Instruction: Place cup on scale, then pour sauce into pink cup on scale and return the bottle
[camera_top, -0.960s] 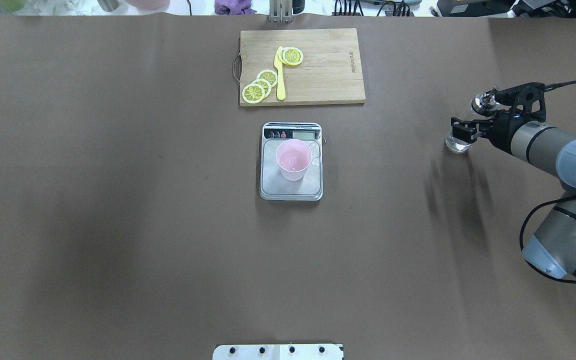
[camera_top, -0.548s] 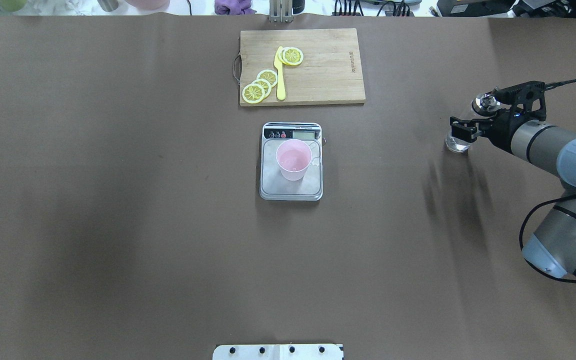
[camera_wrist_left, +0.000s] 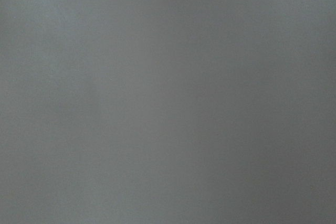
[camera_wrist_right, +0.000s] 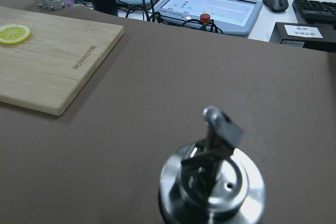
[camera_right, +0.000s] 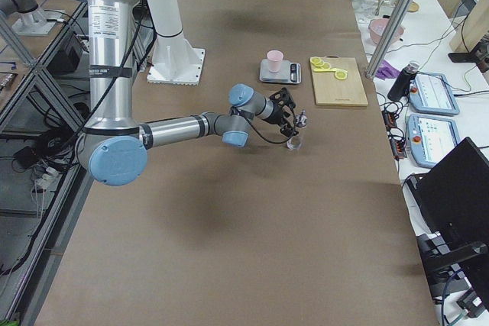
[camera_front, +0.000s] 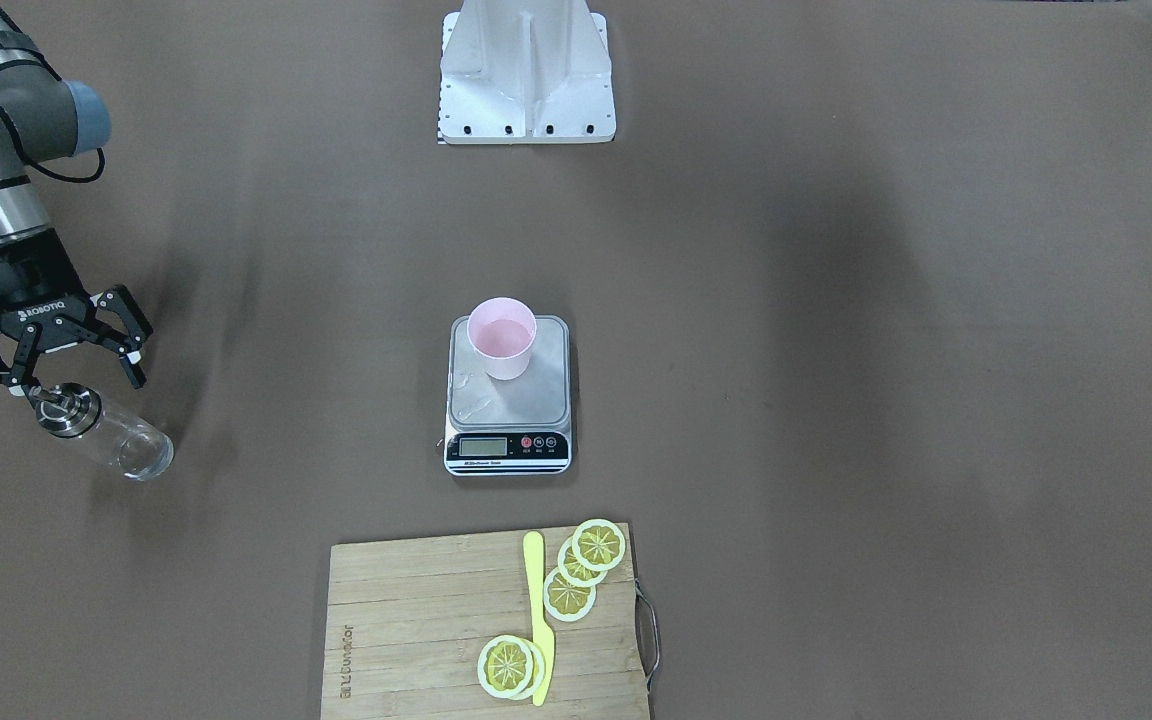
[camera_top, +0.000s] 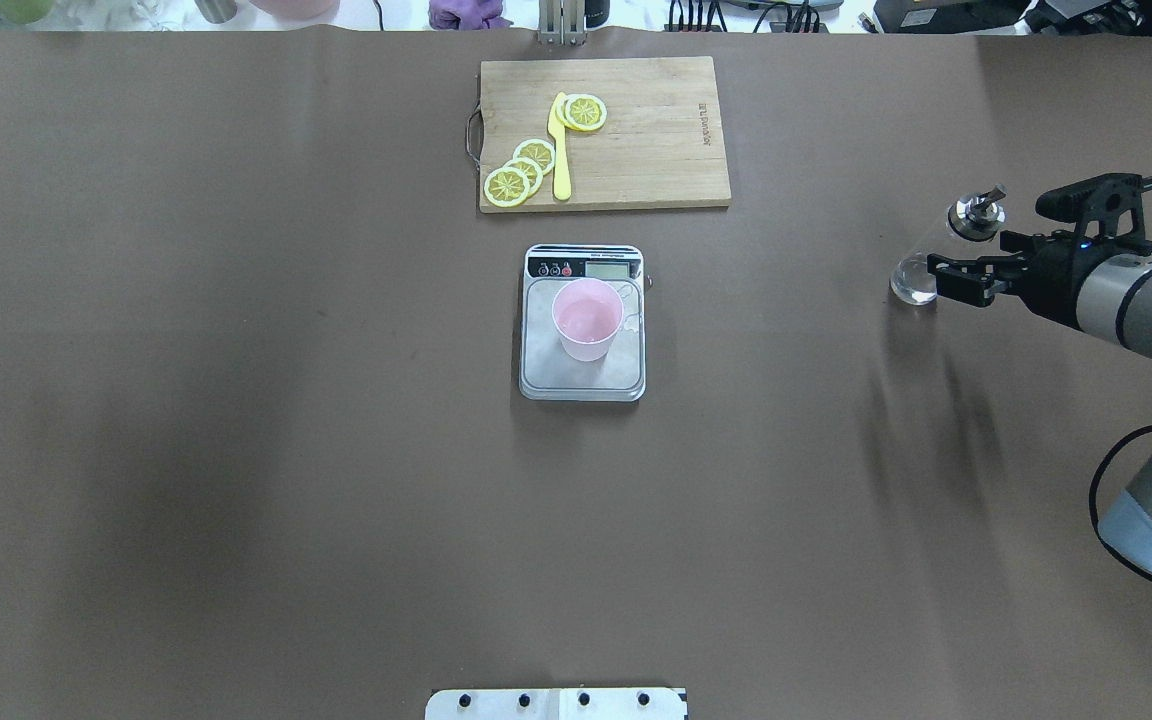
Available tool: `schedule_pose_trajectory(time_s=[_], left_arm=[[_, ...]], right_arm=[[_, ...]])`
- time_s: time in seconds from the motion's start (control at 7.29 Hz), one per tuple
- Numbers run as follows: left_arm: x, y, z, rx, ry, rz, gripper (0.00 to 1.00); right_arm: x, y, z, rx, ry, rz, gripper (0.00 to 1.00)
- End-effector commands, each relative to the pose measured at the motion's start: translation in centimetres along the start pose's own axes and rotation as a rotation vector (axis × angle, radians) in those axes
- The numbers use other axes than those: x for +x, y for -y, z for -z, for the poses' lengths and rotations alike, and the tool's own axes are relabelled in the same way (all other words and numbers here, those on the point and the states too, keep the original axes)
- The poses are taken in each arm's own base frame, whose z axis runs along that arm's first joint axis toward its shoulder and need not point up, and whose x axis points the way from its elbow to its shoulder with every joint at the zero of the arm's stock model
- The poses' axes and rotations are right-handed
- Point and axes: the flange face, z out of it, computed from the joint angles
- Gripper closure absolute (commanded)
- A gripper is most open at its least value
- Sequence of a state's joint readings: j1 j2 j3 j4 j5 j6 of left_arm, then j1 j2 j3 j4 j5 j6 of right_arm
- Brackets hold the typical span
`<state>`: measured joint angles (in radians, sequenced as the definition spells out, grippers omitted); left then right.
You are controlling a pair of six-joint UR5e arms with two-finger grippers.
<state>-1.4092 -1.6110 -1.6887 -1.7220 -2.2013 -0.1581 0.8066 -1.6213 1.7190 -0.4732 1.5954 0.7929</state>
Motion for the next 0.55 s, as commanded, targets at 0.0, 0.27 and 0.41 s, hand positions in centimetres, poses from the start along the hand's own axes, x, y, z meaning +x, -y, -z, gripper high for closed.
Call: schedule_pose_trajectory(time_s=[0.0, 0.27, 0.41], left_arm=[[-0.1, -0.1, 0.0, -0.001, 0.000, 0.001, 0.02], [0.0, -0.1, 0.0, 0.000, -0.001, 0.000, 0.02], [-0.1, -0.1, -0.1, -0.002, 0.000, 0.002, 0.02]], right_arm=[[3.2, 2.2, 4.3, -0.060, 0.054, -0.048, 0.00], [8.2, 9.8, 9.3, -0.167, 0.107, -0.173, 0.00], [9.7, 11.4, 10.5, -0.191, 0.112, -0.212, 0.00]])
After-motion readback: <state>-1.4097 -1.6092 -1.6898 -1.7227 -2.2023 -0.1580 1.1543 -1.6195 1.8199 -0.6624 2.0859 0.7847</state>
